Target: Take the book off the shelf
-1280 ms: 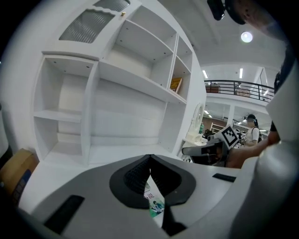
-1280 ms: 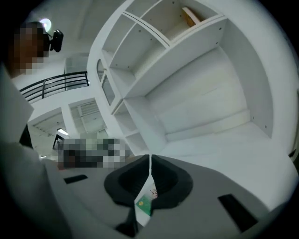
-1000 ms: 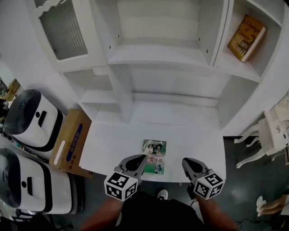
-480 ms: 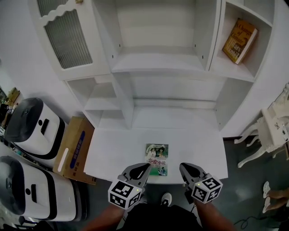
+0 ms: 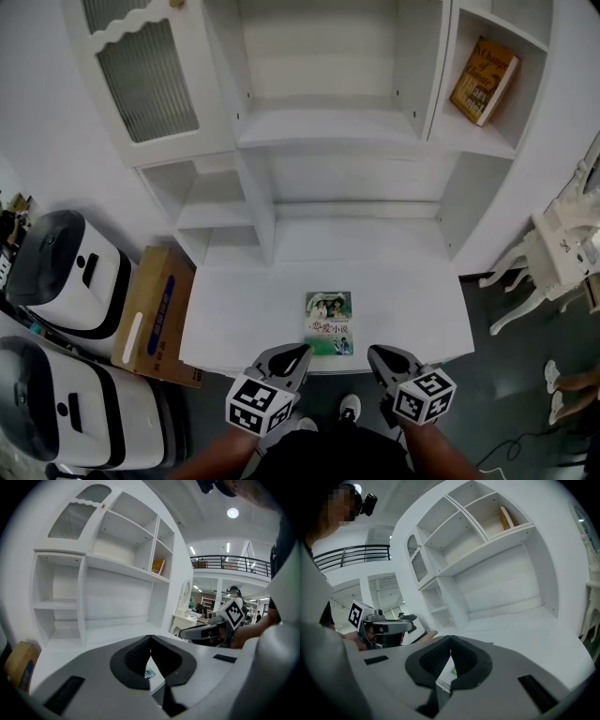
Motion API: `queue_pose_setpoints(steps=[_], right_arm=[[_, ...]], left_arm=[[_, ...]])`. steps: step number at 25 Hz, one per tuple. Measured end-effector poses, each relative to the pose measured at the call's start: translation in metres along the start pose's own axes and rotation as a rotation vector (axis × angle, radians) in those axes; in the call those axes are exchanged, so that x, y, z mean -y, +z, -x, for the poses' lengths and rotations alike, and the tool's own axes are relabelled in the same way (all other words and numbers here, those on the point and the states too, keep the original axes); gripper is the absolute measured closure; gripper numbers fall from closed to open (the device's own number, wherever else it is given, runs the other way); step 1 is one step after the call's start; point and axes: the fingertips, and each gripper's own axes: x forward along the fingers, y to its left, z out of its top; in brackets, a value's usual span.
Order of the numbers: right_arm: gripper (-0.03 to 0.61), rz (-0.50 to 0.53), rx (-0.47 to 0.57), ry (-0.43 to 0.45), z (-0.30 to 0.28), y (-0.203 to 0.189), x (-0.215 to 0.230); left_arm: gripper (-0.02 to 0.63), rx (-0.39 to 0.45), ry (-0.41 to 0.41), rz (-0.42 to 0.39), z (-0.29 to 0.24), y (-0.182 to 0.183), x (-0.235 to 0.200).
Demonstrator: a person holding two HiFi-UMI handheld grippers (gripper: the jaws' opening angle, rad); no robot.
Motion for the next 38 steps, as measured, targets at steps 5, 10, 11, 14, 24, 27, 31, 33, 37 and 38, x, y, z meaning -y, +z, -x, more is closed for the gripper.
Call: queue_pose_setpoints(steps=[5, 10, 11, 14, 24, 27, 31, 33, 37, 38], right_arm=[[0.549, 0.002, 0.008, -0.012, 0.005, -0.005, -0.011], [0.549, 0.005, 0.017, -0.033, 0.009, -0.009, -0.019], [0.549, 0.005, 0.018, -0.037, 0.01, -0.011, -0.021], [0.549, 0.007, 0.018, -0.047, 0.014, -0.014, -0.025], [0.548, 0.013, 0.037, -0.09, 0.024, -0.014, -0.029], [0.548, 0.016, 0.065, -0.101, 0.027, -0.001, -0.024], [0.548, 0.038, 0.117, -0.11, 0.025, 0.026, -0.006], [0.548, 0.044, 0.133, -0.106, 0.024, 0.038, 0.003], [0.548, 0.066, 0.162, -0.095, 0.029, 0.065, 0.025], [0.548, 0.072, 0.171, -0.093, 0.031, 0.074, 0.033]], left_arm=[[0.603, 0.006, -0.027, 0.01, 0.007, -0.005, 0.004], [0.604, 0.002, -0.054, 0.0, 0.011, -0.012, 0.01], [0.604, 0.013, -0.06, 0.011, 0.013, -0.012, 0.011], [0.603, 0.029, -0.068, 0.023, 0.019, -0.012, 0.012], [0.603, 0.024, -0.071, -0.018, 0.027, -0.02, 0.016], [0.603, 0.031, -0.081, -0.021, 0.027, -0.014, 0.018], [0.603, 0.012, -0.071, -0.032, 0.013, -0.01, 0.012], [0.603, 0.009, -0.062, -0.026, 0.003, -0.006, 0.009], [0.603, 0.024, -0.067, -0.04, -0.021, 0.013, 0.018], [0.603, 0.028, -0.068, -0.047, -0.029, 0.019, 0.02]])
